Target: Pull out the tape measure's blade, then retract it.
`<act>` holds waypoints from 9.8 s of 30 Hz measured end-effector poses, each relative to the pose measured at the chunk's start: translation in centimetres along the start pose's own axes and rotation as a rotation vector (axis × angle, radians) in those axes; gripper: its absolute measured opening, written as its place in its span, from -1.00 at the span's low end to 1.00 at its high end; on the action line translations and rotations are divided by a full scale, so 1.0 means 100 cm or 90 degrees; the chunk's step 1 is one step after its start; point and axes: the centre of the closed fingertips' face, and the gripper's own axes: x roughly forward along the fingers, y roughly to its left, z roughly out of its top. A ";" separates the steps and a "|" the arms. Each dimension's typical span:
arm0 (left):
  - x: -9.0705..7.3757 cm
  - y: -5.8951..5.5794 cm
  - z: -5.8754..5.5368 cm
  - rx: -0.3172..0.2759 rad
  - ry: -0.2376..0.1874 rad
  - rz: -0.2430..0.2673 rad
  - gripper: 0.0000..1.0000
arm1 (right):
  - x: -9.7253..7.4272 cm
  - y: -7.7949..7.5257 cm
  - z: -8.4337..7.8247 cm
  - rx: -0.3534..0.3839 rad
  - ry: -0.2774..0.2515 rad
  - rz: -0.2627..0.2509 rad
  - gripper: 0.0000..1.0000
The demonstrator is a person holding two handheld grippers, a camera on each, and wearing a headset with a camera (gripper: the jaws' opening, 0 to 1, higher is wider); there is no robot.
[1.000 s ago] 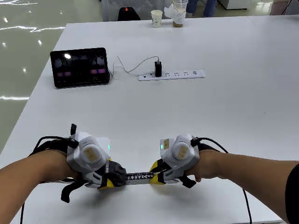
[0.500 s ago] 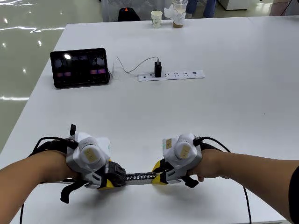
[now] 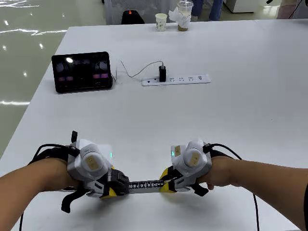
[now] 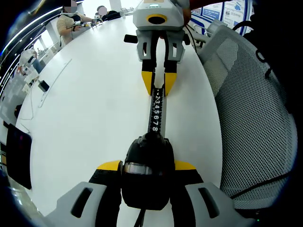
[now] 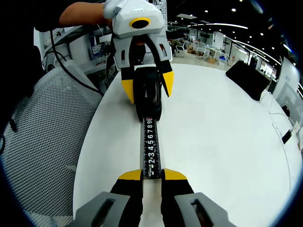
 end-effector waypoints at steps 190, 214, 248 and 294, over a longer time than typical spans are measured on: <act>0.000 0.000 -0.001 -0.004 -0.004 0.001 -0.32 | -0.060 -0.010 -0.067 0.039 0.042 -0.023 -0.80; 0.001 0.002 -0.001 -0.005 -0.006 0.001 -0.32 | -0.066 -0.010 -0.076 0.048 0.045 -0.026 -0.80; 0.000 0.000 -0.001 -0.005 -0.005 0.004 -0.32 | -0.071 -0.009 -0.081 0.046 0.044 -0.027 -0.80; 0.000 0.001 -0.002 -0.007 -0.006 0.005 -0.32 | -0.090 -0.013 -0.103 0.061 0.058 -0.039 -0.80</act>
